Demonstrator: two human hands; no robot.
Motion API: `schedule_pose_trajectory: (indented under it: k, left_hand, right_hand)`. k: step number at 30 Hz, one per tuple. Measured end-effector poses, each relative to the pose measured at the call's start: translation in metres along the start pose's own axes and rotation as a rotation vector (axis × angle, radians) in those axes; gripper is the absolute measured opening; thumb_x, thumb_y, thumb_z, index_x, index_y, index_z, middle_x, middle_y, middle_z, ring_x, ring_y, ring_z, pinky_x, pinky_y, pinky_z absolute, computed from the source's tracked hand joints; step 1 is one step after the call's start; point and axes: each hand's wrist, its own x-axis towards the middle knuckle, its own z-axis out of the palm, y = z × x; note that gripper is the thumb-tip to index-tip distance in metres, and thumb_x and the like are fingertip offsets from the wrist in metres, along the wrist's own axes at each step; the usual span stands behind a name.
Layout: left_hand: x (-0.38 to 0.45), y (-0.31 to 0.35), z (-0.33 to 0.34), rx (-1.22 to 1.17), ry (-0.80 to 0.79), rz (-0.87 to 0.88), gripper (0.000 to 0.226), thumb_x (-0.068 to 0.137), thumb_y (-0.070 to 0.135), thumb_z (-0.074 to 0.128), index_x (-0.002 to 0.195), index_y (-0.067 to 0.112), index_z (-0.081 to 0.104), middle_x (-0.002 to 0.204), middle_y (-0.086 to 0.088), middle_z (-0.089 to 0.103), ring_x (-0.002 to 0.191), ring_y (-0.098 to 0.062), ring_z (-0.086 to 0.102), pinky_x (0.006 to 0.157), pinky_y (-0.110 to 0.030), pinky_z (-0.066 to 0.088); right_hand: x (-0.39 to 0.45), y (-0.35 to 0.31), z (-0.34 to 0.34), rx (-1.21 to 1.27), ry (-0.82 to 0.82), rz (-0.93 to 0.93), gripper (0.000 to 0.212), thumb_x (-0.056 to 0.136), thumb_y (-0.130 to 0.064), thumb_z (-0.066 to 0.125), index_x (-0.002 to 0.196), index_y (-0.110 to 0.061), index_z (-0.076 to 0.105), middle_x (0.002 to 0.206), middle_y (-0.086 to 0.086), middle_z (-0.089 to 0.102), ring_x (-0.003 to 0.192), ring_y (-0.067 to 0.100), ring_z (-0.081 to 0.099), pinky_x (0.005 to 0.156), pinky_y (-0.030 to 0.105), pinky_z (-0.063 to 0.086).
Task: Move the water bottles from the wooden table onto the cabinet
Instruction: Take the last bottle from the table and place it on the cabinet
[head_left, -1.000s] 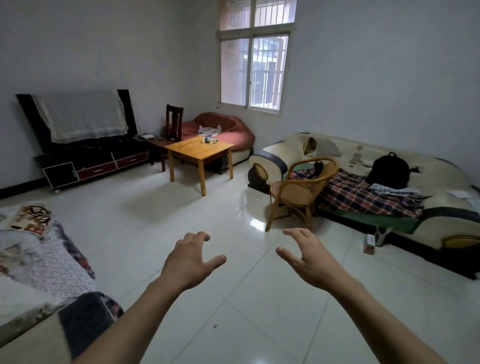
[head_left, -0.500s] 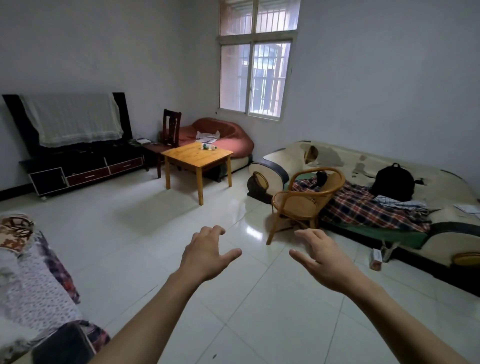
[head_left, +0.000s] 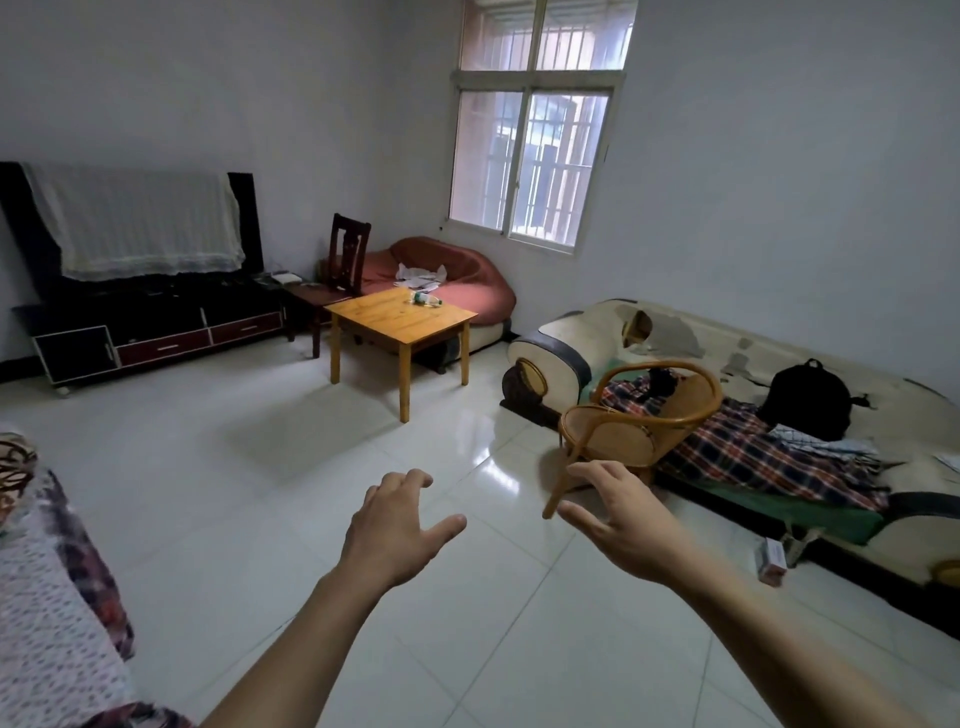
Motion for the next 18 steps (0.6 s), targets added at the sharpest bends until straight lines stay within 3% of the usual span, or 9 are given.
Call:
schedule_pose_trajectory:
  k: [9, 18]
  left_hand:
    - [0.077, -0.019, 0.018, 0.008, -0.034, -0.02, 0.065, 0.081, 0.065, 0.063, 0.134, 0.033, 0.044, 0.14, 0.01, 0.045, 0.128, -0.014, 0.043, 0.098, -0.034, 0.044]
    - [0.241, 0.018, 0.027, 0.101, 0.004, 0.028, 0.066, 0.08, 0.064, 0.065, 0.134, 0.031, 0.047, 0.139, 0.008, 0.048, 0.127, -0.016, 0.044, 0.097, -0.032, 0.043]
  right_hand:
    - [0.089, 0.025, 0.021, 0.02, -0.004, -0.02, 0.064, 0.092, -0.061, 0.05, 0.146, -0.031, 0.038, 0.151, -0.006, 0.038, 0.135, 0.011, 0.04, 0.111, 0.036, 0.041]
    - [0.227, 0.084, 0.002, 0.122, 0.079, -0.016, 0.063, 0.092, -0.059, 0.051, 0.146, -0.029, 0.038, 0.148, -0.006, 0.041, 0.131, 0.011, 0.042, 0.108, 0.039, 0.045]
